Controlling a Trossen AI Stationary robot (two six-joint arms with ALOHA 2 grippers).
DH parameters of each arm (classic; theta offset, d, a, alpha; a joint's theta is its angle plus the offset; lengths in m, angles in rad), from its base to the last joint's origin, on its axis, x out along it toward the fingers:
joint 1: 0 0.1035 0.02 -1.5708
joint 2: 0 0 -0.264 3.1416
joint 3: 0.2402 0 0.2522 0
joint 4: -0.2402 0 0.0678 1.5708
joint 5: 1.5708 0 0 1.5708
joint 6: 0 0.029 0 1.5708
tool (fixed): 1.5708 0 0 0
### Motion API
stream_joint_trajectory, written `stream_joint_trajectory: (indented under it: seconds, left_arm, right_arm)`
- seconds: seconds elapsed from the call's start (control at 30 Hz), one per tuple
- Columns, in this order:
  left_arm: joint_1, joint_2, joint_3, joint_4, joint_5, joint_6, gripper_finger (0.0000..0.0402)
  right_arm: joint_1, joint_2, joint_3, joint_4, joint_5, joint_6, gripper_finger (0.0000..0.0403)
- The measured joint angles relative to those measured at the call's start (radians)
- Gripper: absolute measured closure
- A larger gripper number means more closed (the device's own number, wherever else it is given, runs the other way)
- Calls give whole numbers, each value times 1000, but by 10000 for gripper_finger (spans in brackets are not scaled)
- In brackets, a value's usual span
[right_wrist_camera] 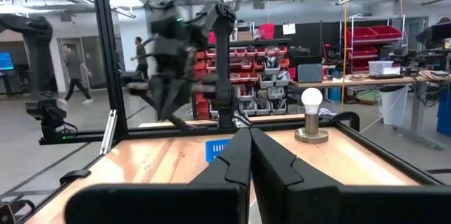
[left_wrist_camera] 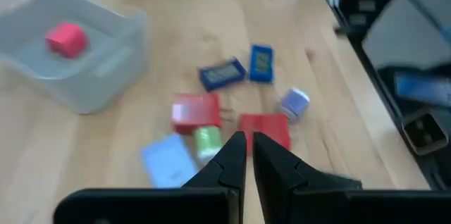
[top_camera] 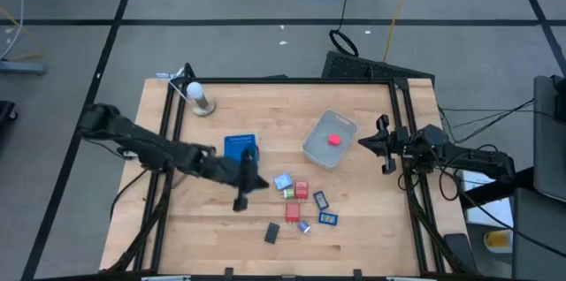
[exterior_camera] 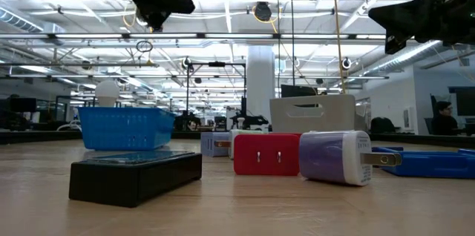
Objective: Pick & Place Office items
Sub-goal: Put the black digital clock into the blue bin
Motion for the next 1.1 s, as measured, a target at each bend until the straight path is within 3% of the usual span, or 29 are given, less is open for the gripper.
stream_joint_trajectory:
  seconds: [0.13, 0.3, 0.5, 0.67, 0.83, 1.1]
  left_arm:
    - [-91, 118, 105, -118, -81, 6, 347]
    - [-138, 250, 273, -294, -108, -67, 260]
    - [-144, 396, 453, -477, -31, -73, 137]
    - [-131, 483, 531, -542, 29, -51, 59]
    - [-120, 545, 560, -547, 133, -70, 21]
    - [-138, 637, 568, -520, 187, -96, 18]
  right_arm:
    - [0, 0, 0, 0, 0, 39, 403]
    - [0, 0, 0, 0, -3, 45, 403]
    - [0, 0, 0, 0, -3, 43, 403]
    - [0, 0, 0, -1, -3, 41, 403]
    - [0, 0, 0, 10, -3, 44, 403]
    - [0, 1, 0, 23, -3, 70, 403]
